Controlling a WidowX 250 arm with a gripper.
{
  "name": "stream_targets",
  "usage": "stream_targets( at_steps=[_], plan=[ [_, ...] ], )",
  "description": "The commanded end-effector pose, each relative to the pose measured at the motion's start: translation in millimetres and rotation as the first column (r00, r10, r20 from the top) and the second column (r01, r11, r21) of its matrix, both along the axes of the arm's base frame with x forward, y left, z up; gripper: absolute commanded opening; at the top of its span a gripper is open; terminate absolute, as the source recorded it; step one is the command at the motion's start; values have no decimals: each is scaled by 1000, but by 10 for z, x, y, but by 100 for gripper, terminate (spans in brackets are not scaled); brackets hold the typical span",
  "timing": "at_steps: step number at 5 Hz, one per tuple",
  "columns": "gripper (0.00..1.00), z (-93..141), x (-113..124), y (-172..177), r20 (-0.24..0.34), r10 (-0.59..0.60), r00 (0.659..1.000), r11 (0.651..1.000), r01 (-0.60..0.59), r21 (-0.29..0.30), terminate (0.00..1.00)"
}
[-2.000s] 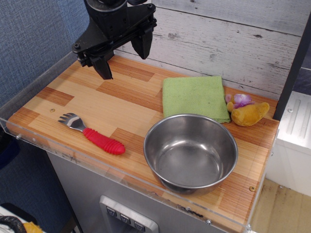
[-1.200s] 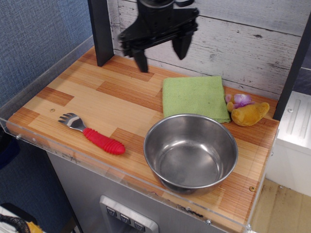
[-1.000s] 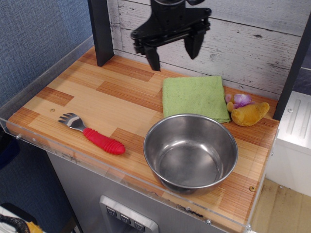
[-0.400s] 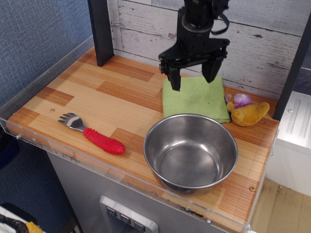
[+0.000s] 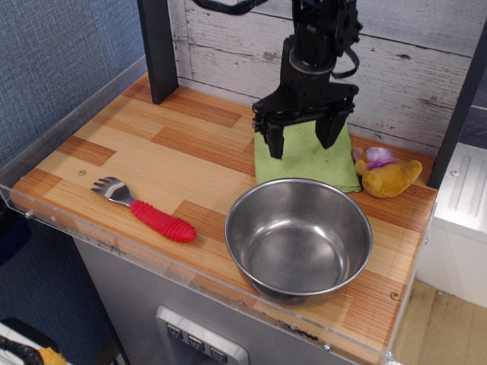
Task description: Move green towel to upper left corner
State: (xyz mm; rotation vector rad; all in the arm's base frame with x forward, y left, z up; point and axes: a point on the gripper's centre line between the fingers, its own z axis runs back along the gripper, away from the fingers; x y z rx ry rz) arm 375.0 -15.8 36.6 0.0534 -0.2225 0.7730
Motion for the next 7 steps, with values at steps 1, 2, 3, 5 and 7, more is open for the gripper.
stream_targets(
  at_steps=[1, 2, 3, 5, 7],
  plan=[
    [100, -31, 73, -4, 50, 18, 999, 1000, -19, 6, 0],
    [100, -90, 61, 34, 49, 43, 998, 999, -44, 20, 0],
    [100, -102, 46, 82, 38, 68, 997, 998, -68, 14, 0],
    [100, -157, -19, 243, -17, 137, 990, 991, -137, 3, 0],
    [100, -112, -30, 586, -18, 209, 978, 978, -208, 33, 0]
  ],
)
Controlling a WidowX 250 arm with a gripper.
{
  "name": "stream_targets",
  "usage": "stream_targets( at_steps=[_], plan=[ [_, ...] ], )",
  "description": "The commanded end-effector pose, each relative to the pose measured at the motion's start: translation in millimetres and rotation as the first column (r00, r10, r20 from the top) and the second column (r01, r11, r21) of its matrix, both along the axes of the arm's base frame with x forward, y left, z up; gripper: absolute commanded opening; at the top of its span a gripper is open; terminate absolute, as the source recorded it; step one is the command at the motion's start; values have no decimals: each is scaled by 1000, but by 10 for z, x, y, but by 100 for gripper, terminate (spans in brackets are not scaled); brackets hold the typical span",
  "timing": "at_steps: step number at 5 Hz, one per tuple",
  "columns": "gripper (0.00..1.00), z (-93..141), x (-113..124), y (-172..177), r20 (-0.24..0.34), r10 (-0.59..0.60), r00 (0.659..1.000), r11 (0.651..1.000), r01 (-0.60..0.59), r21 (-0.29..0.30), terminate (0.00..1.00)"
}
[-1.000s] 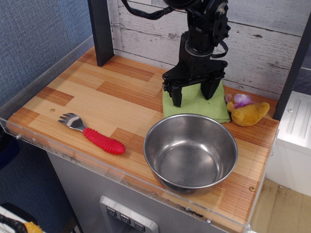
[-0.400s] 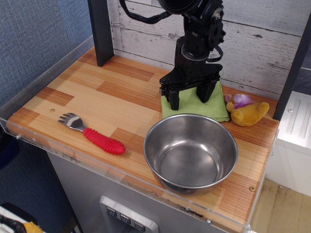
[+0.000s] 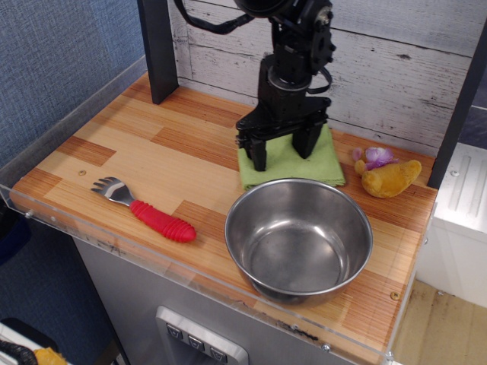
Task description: Move green towel to upper left corner
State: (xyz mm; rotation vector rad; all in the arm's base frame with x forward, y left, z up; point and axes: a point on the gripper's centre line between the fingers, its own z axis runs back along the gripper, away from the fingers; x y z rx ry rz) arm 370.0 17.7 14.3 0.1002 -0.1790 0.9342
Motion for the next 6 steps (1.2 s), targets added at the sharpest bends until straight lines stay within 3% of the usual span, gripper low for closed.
stream_targets(
  at_steps=[1, 6],
  plan=[
    [100, 119, -29, 470, 22, 106, 994, 994, -106, 23, 0],
    [100, 166, -128, 1380, 22, 339, 941, 939, -340, 53, 0]
  ],
)
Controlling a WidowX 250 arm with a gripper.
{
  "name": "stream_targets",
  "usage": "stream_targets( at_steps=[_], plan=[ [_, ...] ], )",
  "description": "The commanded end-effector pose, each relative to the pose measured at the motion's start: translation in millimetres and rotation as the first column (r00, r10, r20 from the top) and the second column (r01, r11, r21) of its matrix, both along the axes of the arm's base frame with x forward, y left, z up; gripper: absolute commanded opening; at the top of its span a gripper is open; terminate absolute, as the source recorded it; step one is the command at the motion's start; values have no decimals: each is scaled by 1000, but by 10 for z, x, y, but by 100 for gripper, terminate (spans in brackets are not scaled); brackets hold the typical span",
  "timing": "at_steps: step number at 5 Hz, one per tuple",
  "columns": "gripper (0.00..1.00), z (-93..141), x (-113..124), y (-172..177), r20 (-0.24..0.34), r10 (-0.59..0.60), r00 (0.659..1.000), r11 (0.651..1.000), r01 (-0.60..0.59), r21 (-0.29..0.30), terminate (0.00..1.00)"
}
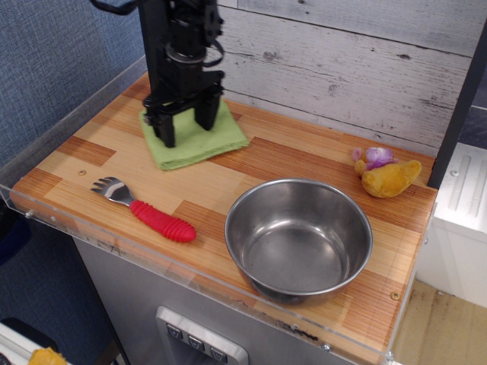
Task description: Move green towel to upper left corner
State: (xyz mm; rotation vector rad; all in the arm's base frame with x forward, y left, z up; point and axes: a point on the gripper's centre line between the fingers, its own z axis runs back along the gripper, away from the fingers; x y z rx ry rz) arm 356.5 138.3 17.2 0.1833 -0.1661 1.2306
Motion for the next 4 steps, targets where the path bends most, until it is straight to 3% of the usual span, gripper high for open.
stream_targets(
  at_steps=[1, 4],
  plan=[
    [100, 169, 15, 239, 40, 58, 998, 998, -59, 19, 0],
    [100, 416, 71, 135, 108, 30, 994, 1000, -30, 1, 0]
  ],
)
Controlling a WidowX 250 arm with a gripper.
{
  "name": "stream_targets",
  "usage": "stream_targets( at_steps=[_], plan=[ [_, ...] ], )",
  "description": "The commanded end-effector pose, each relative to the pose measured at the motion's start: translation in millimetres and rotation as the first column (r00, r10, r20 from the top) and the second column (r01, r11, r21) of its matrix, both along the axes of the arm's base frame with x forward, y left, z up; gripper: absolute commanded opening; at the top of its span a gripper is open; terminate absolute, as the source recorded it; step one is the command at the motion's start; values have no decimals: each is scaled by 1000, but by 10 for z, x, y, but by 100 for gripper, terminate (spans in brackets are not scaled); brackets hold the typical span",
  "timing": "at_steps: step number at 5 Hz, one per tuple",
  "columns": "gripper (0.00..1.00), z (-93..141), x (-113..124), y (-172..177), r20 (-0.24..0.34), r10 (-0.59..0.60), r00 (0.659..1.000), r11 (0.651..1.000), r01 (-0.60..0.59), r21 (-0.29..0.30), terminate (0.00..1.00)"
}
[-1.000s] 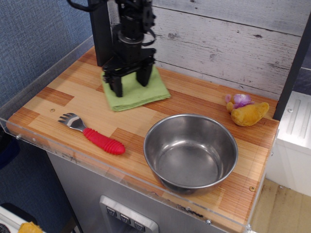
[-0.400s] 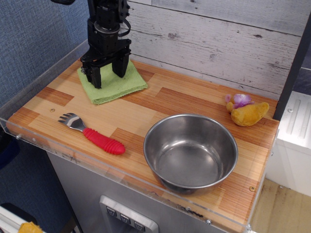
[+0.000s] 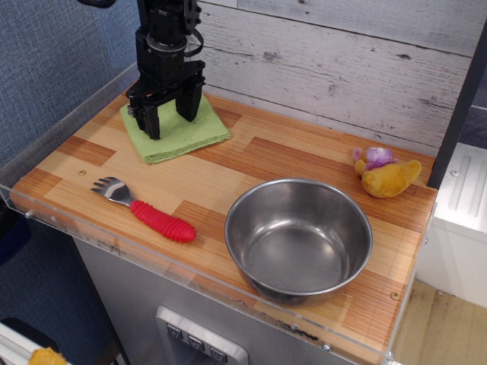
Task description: Move green towel to upper left corner
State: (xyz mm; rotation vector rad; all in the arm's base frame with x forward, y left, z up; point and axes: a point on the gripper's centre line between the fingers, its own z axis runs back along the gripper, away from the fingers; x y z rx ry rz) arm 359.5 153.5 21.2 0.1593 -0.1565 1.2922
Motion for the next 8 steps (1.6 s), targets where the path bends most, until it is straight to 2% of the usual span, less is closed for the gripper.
stream_targets(
  at_steps=[1, 2, 3, 4, 7, 8],
  plan=[
    [100, 626, 109, -106, 144, -52, 988, 997, 44, 58, 0],
    [100, 942, 155, -167, 192, -90, 977, 995, 81, 51, 0],
    [100, 1230, 91, -256, 232, -117, 966, 993, 114, 24, 0],
    [100, 1415, 53, -388, 283, -142, 949, 990, 143, 17, 0],
    [100, 1415, 53, -388, 283, -142, 949, 990, 143, 17, 0],
    [100, 1415, 53, -388, 283, -142, 949, 990, 143, 17, 100]
  ],
)
